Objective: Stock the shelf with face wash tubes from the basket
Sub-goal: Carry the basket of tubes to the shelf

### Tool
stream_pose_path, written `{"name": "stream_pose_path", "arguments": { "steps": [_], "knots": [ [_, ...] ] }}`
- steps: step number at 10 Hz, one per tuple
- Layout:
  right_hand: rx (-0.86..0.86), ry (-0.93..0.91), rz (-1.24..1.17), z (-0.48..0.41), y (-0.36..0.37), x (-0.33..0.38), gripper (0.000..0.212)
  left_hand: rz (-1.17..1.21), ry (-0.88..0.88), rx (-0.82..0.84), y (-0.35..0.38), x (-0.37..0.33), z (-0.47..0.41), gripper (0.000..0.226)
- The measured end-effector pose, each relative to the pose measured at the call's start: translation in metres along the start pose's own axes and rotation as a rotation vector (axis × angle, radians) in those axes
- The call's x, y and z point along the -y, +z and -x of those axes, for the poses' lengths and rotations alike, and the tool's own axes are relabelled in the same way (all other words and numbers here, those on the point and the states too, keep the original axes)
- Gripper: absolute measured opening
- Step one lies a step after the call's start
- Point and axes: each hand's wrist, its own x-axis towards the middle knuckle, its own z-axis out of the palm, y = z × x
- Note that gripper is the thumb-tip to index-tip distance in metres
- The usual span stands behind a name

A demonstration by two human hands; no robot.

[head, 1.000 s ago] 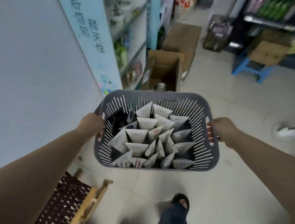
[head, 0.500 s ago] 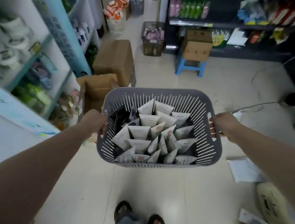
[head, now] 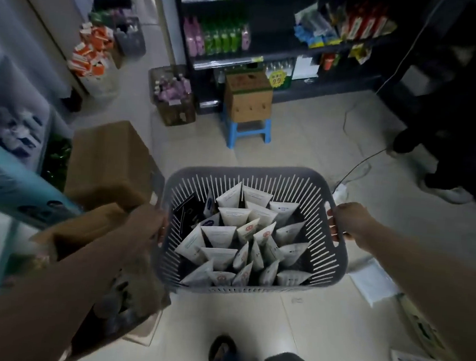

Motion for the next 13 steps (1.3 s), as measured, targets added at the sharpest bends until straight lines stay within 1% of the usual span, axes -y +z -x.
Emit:
{"name": "stream_pose_path", "arguments": {
  "steps": [1,2,3,4,5,6,7,8,10,11,13],
  "knots": [
    [-0.002,0.011,-0.023,-0.035,-0.001,0.029,0.027,0.014,-0.002,-0.004,-0.013,-0.04,-0.044,0.047],
    [0.011,0.015,-0.032,-0.076,-0.004,0.061,0.026,-0.068,0.013,0.021,-0.018,-0.069,-0.092,0.056],
    [0.017,0.007,-0.042,-0.126,-0.007,0.095,0.027,-0.028,0.035,-0.015,-0.018,-0.105,-0.132,0.043],
    [0.026,-0.006,-0.013,-0.178,-0.012,0.133,0.025,-0.035,0.041,-0.035,-0.015,-0.14,-0.174,0.052],
    [0.058,0.001,-0.013,-0.228,-0.019,0.171,0.025,0.013,0.005,-0.033,-0.014,-0.183,-0.217,0.068],
    [0.056,0.027,-0.024,-0.273,-0.026,0.203,0.025,0.036,-0.048,-0.05,-0.013,-0.232,-0.256,0.043],
    [0.042,0.043,-0.017,-0.317,-0.033,0.239,0.024,0.116,-0.065,-0.039,-0.015,-0.267,-0.296,0.035],
    [0.026,0.042,-0.025,-0.364,-0.038,0.279,0.023,0.114,-0.1,0.007,-0.016,-0.301,-0.365,0.032],
    [-0.012,0.072,-0.068,-0.453,-0.04,0.349,0.021,0.104,-0.027,0.085,-0.032,-0.373,-0.457,0.034],
    [-0.017,0.089,-0.098,-0.496,-0.039,0.382,0.02,0.088,-0.028,0.064,-0.038,-0.407,-0.499,0.031],
    [0.04,0.084,-0.101,-0.587,-0.04,0.444,0.026,0.093,-0.043,0.016,-0.046,-0.476,-0.576,0.032]
  ]
}}
